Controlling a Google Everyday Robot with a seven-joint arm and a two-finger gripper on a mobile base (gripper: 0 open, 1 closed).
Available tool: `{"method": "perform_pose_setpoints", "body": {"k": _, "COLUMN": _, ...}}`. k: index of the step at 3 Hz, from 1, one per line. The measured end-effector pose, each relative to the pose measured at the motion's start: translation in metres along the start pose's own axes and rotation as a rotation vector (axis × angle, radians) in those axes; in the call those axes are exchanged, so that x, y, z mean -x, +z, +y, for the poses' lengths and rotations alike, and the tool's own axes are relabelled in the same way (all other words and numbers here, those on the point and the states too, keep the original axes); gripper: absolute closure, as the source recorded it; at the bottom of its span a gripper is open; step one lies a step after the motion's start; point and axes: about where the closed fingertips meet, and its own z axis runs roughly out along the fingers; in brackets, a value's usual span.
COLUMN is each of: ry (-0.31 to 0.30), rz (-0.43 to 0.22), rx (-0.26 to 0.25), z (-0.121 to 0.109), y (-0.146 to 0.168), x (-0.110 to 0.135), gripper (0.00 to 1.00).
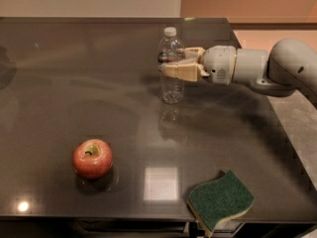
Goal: Place water bottle upright
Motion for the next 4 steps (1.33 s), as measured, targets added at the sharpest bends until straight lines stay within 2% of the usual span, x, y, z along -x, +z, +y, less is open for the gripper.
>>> {"method": "perform_pose_setpoints", "body": {"k": 3, "ry": -0.004, "rz": -0.065, "rx": 0.000, "z": 0.0000, "y": -0.0018, "x": -0.0086, "gripper": 0.13}}
{"method": "perform_pose_setpoints", "body": {"k": 4, "ry": -0.005, "rz": -0.065, "rx": 0.005, "z": 0.0013, "y": 0.0005, "x": -0.0078, "gripper": 0.00}}
